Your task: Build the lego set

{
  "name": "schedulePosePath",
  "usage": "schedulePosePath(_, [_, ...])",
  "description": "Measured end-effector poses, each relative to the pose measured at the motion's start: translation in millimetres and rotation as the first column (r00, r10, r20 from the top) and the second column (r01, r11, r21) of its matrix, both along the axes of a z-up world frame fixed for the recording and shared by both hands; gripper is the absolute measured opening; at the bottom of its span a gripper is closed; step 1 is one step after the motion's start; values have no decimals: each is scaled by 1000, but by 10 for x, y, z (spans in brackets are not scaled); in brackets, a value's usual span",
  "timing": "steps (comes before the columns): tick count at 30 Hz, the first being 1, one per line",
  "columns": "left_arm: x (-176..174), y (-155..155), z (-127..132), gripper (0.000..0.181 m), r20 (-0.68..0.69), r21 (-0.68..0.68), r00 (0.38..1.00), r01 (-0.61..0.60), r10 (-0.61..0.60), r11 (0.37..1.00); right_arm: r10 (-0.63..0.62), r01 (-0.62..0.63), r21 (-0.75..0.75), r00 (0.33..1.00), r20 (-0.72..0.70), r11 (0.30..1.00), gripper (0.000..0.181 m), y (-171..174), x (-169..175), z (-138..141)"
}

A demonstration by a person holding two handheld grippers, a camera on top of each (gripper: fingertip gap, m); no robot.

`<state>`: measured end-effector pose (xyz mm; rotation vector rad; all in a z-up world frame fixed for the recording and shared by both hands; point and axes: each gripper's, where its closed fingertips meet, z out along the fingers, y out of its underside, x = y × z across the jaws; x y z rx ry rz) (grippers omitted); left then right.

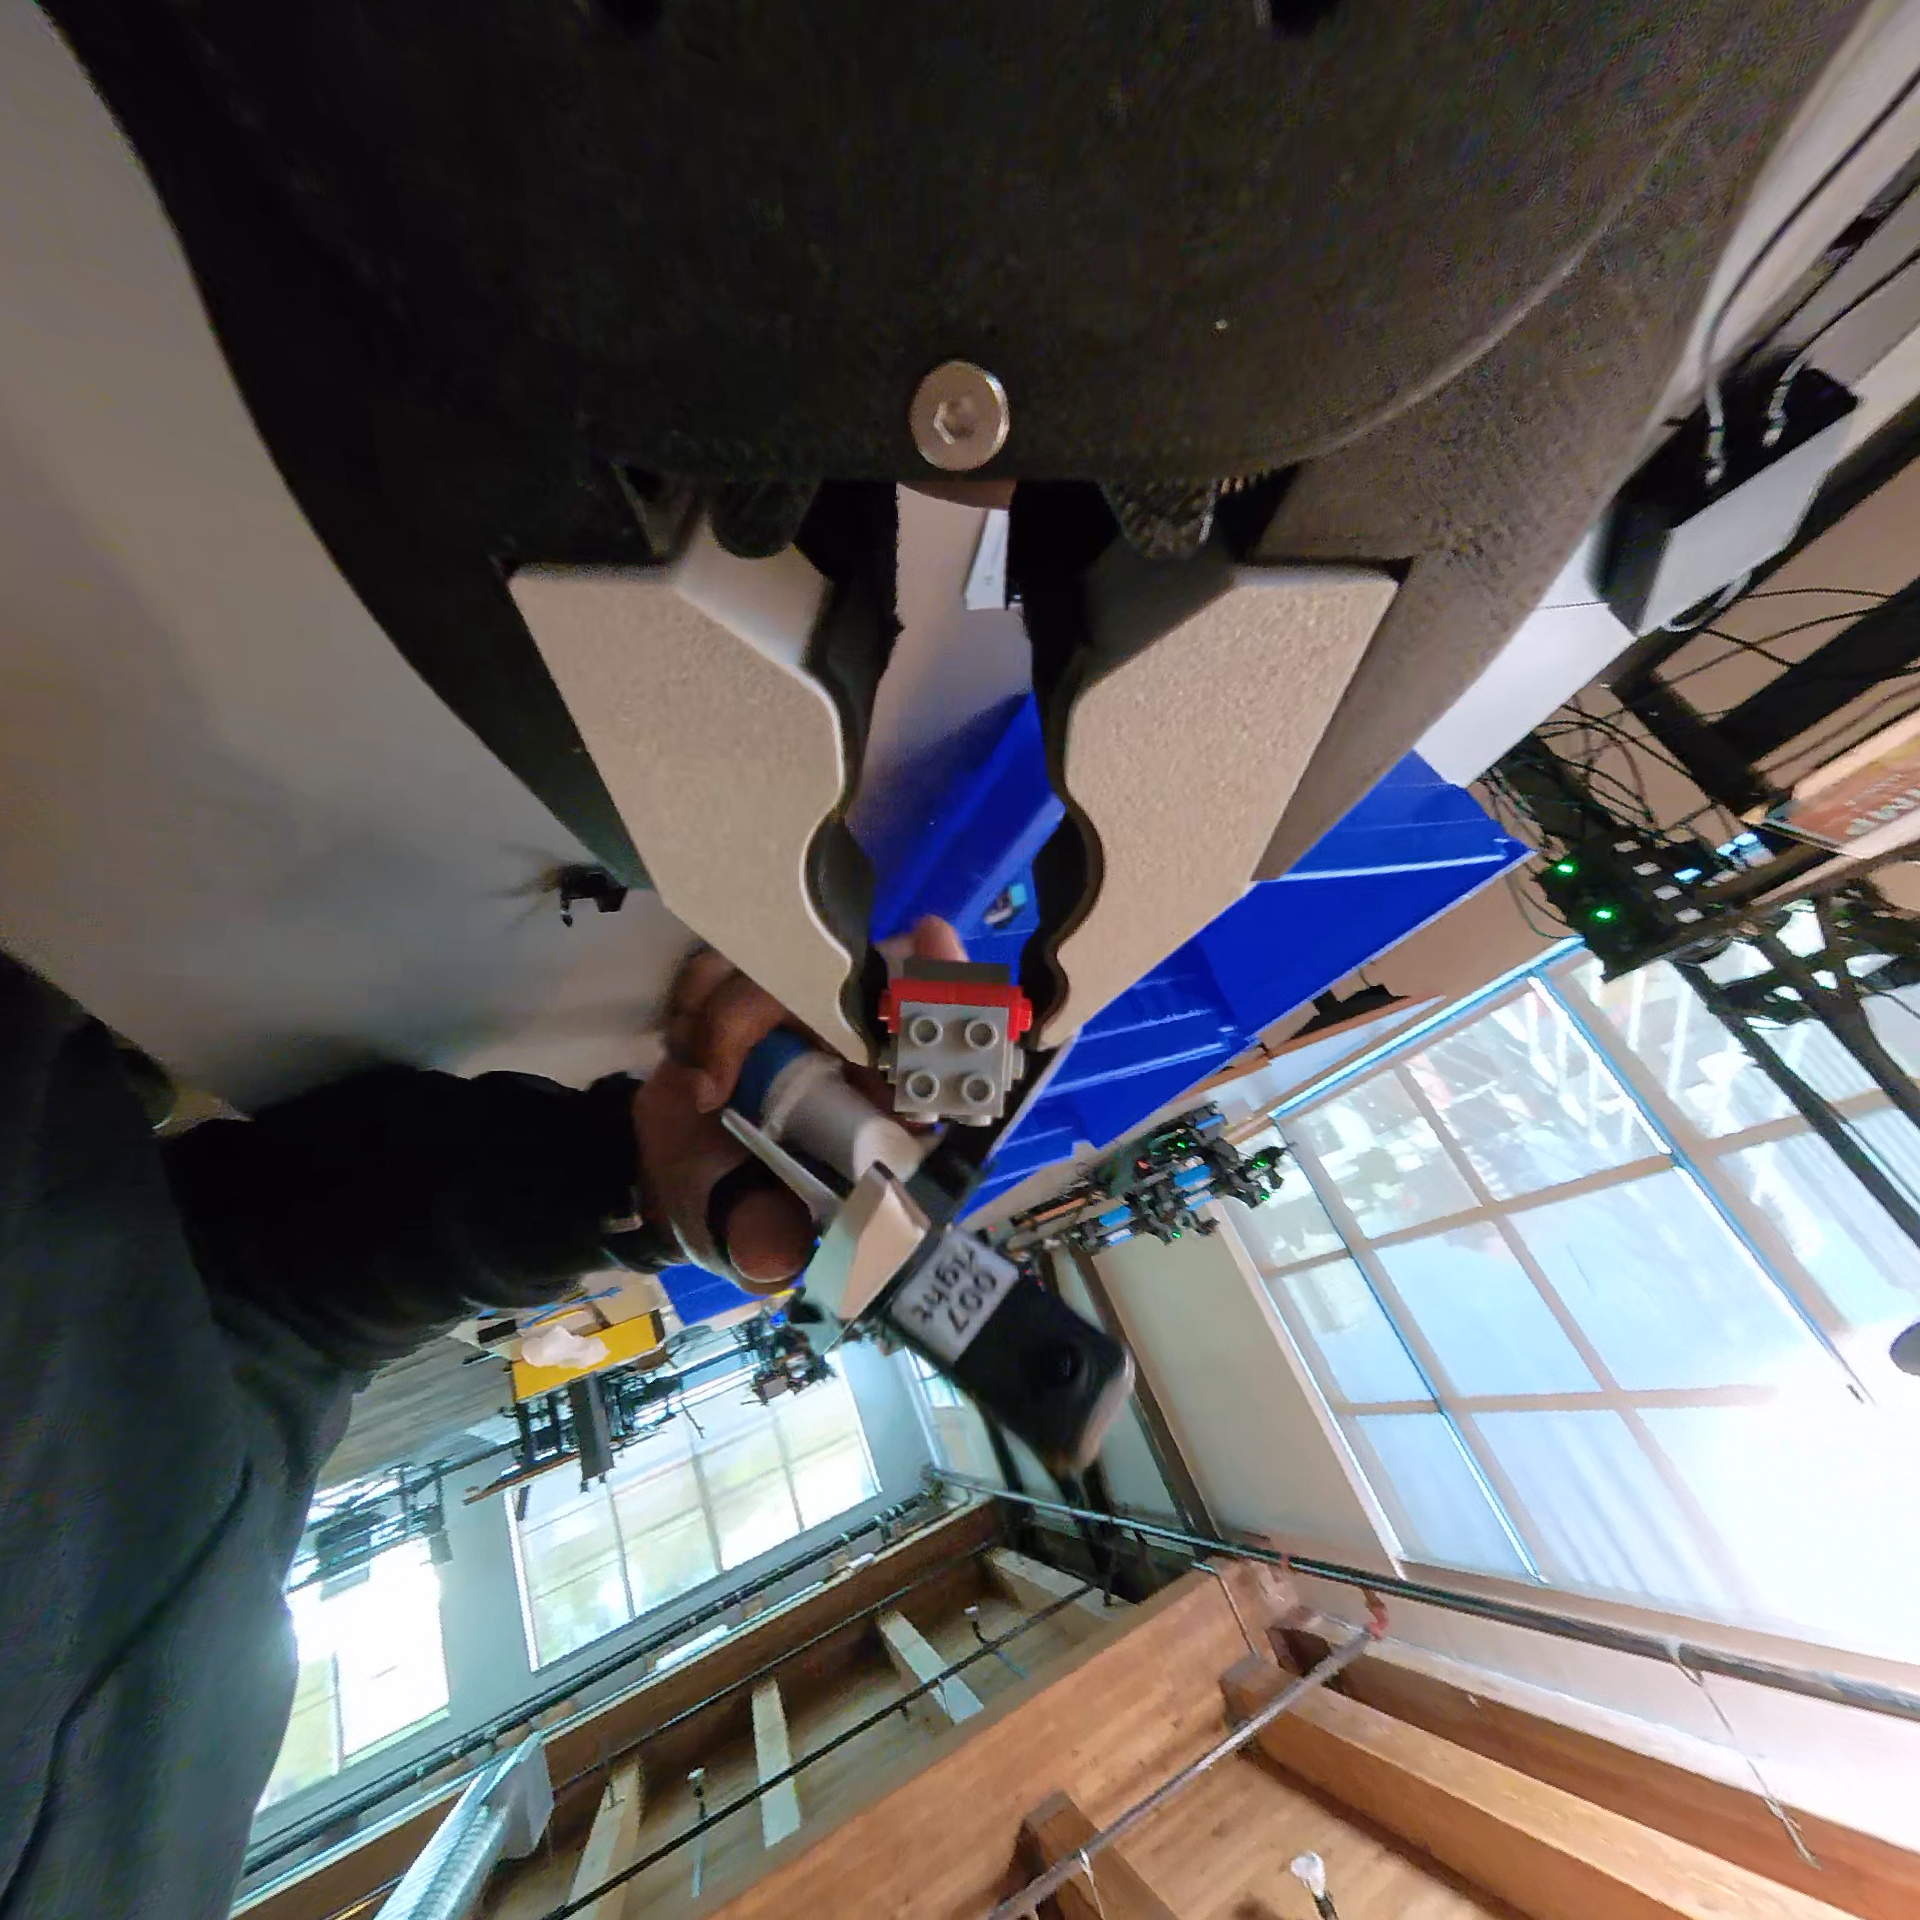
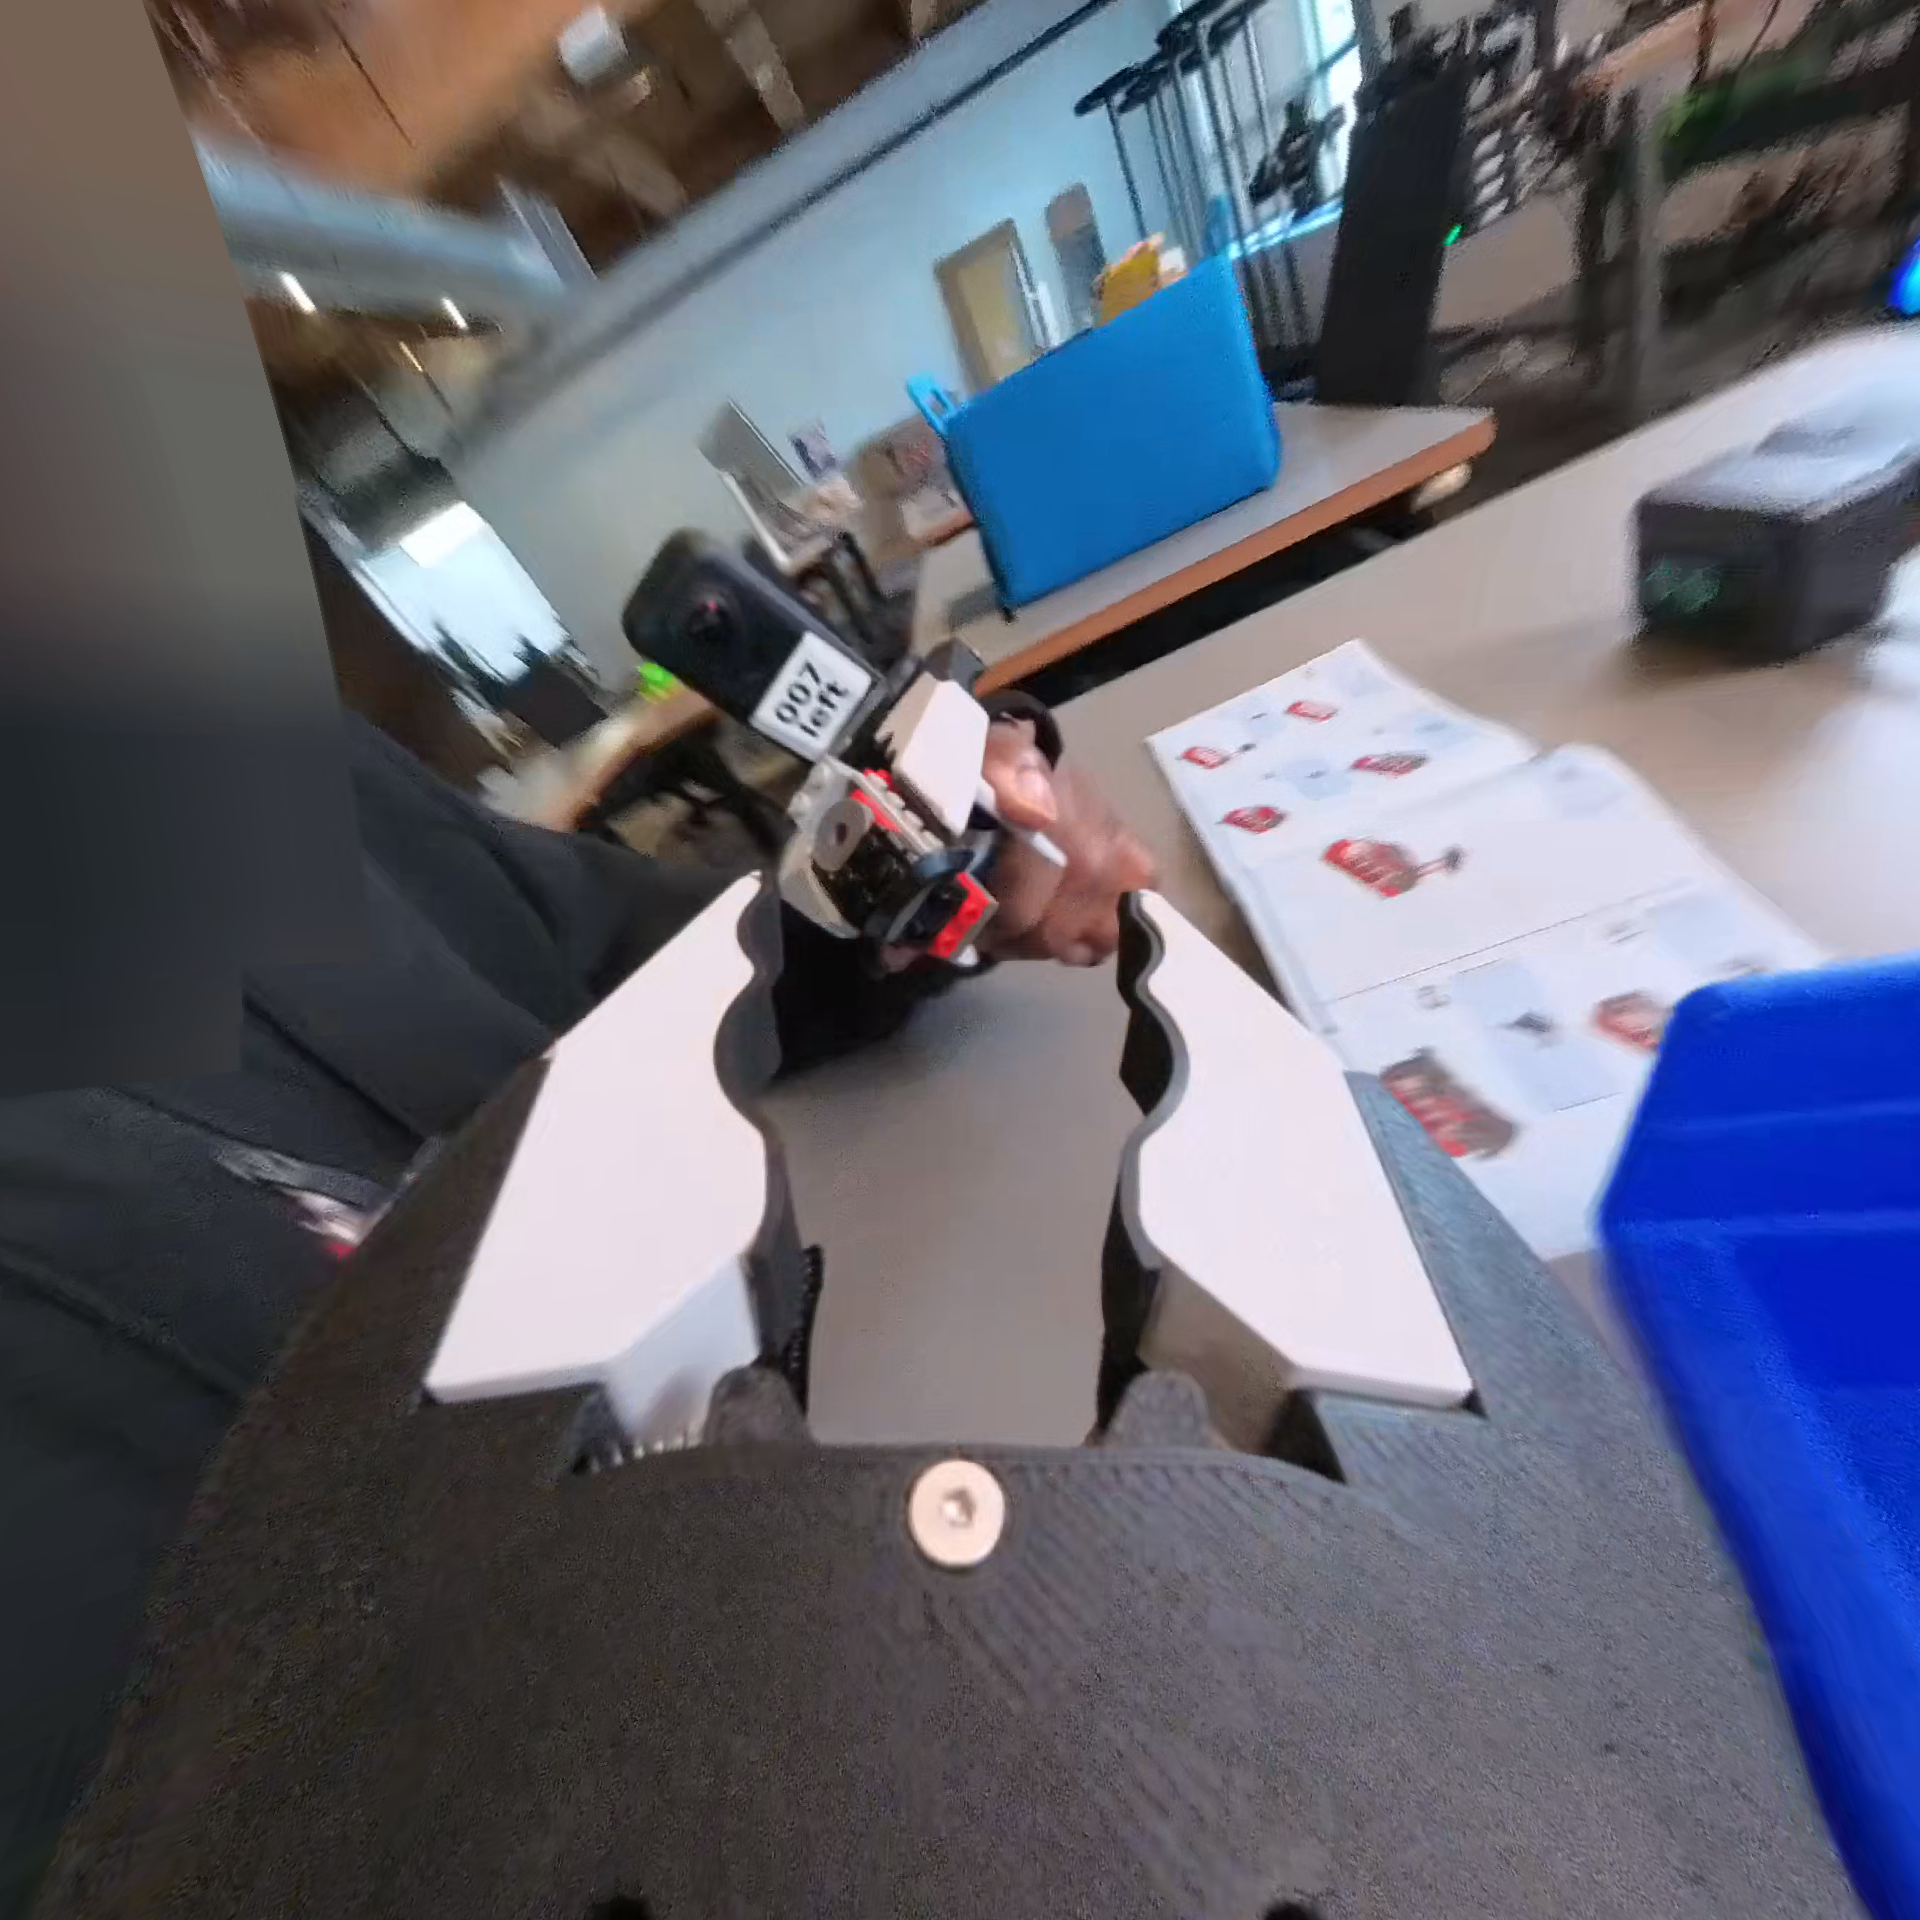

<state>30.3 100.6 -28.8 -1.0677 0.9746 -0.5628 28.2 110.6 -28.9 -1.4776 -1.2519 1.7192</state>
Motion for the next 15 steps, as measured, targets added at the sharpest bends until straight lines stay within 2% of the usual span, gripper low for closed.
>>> schedulePosePath(3, [-25,-21,67,26,-3,49,1000,-24,24,999,68,-76,-257,997,-38,963,64,-61,-40,30])
schedulePosePath(6, [-21,-43,83,26,-26,82,999,-33,36,996,120,-144,-395,989,-84,907,58,-110,-56,49])
schedulePosePath(15, [62,-123,64,26,-85,138,996,-17,29,990,168,-215,-419,975,-148,882,32,-215,-49,97])
